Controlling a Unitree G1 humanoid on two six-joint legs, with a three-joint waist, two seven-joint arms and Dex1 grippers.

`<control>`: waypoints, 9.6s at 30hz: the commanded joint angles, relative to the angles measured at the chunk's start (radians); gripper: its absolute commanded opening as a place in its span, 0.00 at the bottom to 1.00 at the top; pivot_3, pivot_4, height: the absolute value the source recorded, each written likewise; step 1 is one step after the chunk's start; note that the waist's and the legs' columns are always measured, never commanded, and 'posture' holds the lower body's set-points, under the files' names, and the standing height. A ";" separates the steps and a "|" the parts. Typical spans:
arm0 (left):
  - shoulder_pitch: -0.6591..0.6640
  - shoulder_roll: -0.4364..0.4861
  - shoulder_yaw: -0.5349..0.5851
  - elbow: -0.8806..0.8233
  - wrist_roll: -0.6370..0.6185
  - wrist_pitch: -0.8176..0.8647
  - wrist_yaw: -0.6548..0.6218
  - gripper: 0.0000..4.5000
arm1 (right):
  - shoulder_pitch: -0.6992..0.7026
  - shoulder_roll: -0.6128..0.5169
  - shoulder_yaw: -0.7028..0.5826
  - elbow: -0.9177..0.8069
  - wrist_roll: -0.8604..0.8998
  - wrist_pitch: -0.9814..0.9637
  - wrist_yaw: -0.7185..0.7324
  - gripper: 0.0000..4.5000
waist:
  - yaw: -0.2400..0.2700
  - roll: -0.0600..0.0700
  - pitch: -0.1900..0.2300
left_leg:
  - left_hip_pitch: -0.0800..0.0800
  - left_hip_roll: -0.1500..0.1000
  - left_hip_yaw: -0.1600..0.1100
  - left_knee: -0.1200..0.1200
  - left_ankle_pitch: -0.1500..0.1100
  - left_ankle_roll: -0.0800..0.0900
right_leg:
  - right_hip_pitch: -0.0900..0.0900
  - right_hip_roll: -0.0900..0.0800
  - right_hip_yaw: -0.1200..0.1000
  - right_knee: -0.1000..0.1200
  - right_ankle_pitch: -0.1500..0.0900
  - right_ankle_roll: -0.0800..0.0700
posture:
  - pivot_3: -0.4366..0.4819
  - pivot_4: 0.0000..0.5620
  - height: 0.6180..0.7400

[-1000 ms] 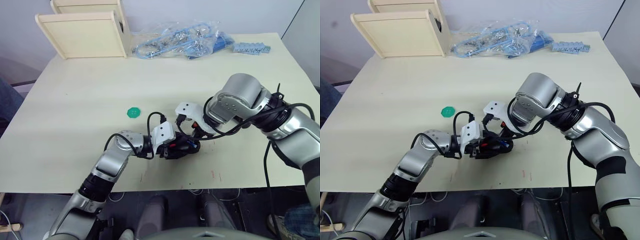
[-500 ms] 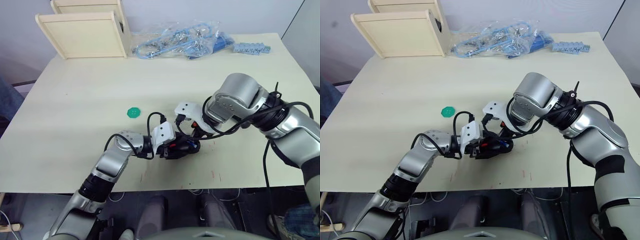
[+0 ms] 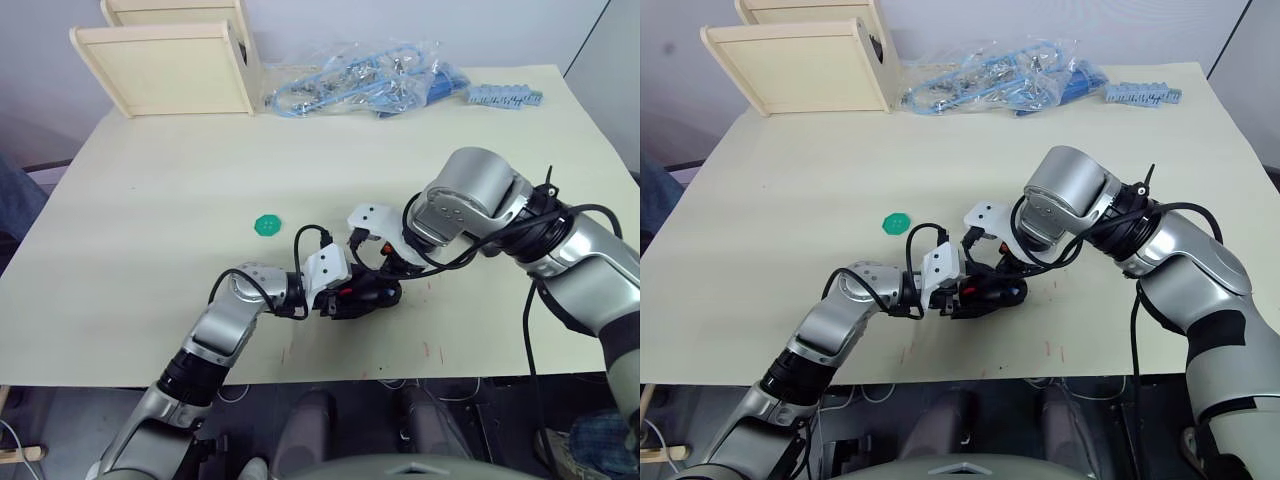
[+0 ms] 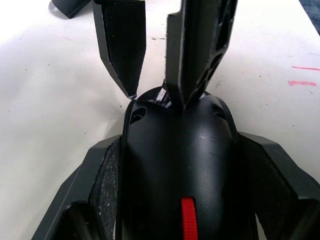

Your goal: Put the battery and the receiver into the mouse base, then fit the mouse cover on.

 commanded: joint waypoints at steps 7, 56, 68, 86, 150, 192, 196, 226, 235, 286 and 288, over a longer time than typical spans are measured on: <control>-0.006 -0.013 -0.012 -0.001 -0.002 -0.008 -0.002 0.65 | -0.041 -0.084 -0.026 -0.079 0.100 0.004 0.031 0.46 | 0.005 0.000 0.000 | 0.000 0.000 0.000 0.000 0.000 0.000 | 0.000 0.000 0.000 0.000 0.000 0.000 | 0.48 0.27 1.00; 0.001 0.014 0.003 -0.036 -0.014 0.024 0.009 0.65 | 1.199 0.034 -0.666 -0.436 -0.348 -1.251 0.217 0.02 | 0.009 -0.001 0.000 | 0.001 0.001 0.005 -0.002 0.000 0.000 | 0.003 0.002 0.002 -0.006 0.001 0.002 | 0.48 0.27 1.00; -0.015 0.012 0.002 -0.021 -0.017 0.028 0.006 0.65 | 1.193 0.084 -0.658 -0.387 -0.391 -1.282 0.249 0.02 | 0.009 -0.001 0.000 | 0.001 0.001 0.005 -0.002 0.000 0.000 | 0.002 0.002 0.002 -0.005 0.001 0.002 | 0.48 0.27 1.00; -0.007 0.019 0.004 -0.038 -0.020 0.035 0.003 0.65 | 1.199 0.111 -0.638 -0.340 -0.466 -1.298 0.261 0.02 | 0.009 -0.001 0.000 | 0.002 0.001 0.005 -0.002 0.000 -0.001 | 0.002 0.002 0.002 -0.005 0.001 0.002 | 0.48 0.27 1.00; 0.001 0.027 0.002 -0.039 -0.027 0.036 0.006 0.65 | 1.125 0.085 -0.457 -0.268 -0.597 -0.998 0.240 0.02 | -0.012 -0.004 -0.020 | 0.018 0.002 0.006 -0.007 0.000 0.000 | 0.011 0.003 0.008 -0.002 0.000 0.000 | 0.48 0.27 1.00; -0.011 0.008 0.007 -0.016 -0.027 0.043 -0.001 0.65 | 1.131 0.192 -0.692 -0.403 -0.423 -1.049 0.218 0.02 | -0.010 -0.001 -0.023 | 0.015 0.002 0.004 -0.008 0.000 0.000 | 0.012 0.003 0.006 -0.007 0.000 0.001 | 0.48 0.27 1.00; -0.015 0.008 0.009 -0.006 -0.025 0.039 -0.007 0.65 | 1.136 0.182 -0.720 -0.424 -0.394 -1.049 0.212 0.02 | -0.011 -0.001 -0.022 | 0.015 0.002 0.004 -0.008 0.000 0.000 | 0.012 0.003 0.006 -0.007 0.000 0.001 | 0.48 0.27 1.00; -0.022 0.032 0.019 0.011 -0.032 0.039 -0.024 0.65 | 1.440 -0.302 -1.159 -0.749 -0.072 -0.989 0.485 0.97 | 0.004 0.000 -0.018 | 0.014 0.002 0.006 -0.008 0.000 0.000 | 0.013 0.003 0.005 -0.008 0.000 0.001 | 0.48 0.27 1.00; -0.030 0.026 0.041 0.007 -0.067 0.061 -0.021 0.92 | 1.575 -0.333 -1.320 -0.799 -0.017 -1.010 0.520 1.00 | 0.012 0.000 -0.017 | 0.014 0.002 0.007 -0.008 0.000 0.000 | 0.013 0.003 0.004 -0.009 0.000 0.001 | 0.48 0.27 1.00; 0.559 0.225 0.783 -0.329 -0.711 0.107 -0.195 0.98 | 0.945 -0.274 -0.901 -0.055 -0.452 -1.025 0.287 1.00 | 0.009 0.000 -0.010 | 0.015 0.004 0.015 -0.008 0.000 0.000 | 0.012 0.004 0.009 -0.009 0.000 0.000 | 0.48 0.27 1.00; 0.565 0.221 0.772 -0.332 -0.708 0.096 -0.189 0.98 | 0.930 -0.263 -0.893 -0.025 -0.464 -1.040 0.297 1.00 | 0.011 0.000 -0.010 | 0.015 0.004 0.014 -0.008 0.000 0.000 | 0.012 0.003 0.008 -0.010 0.000 0.000 | 0.48 0.27 1.00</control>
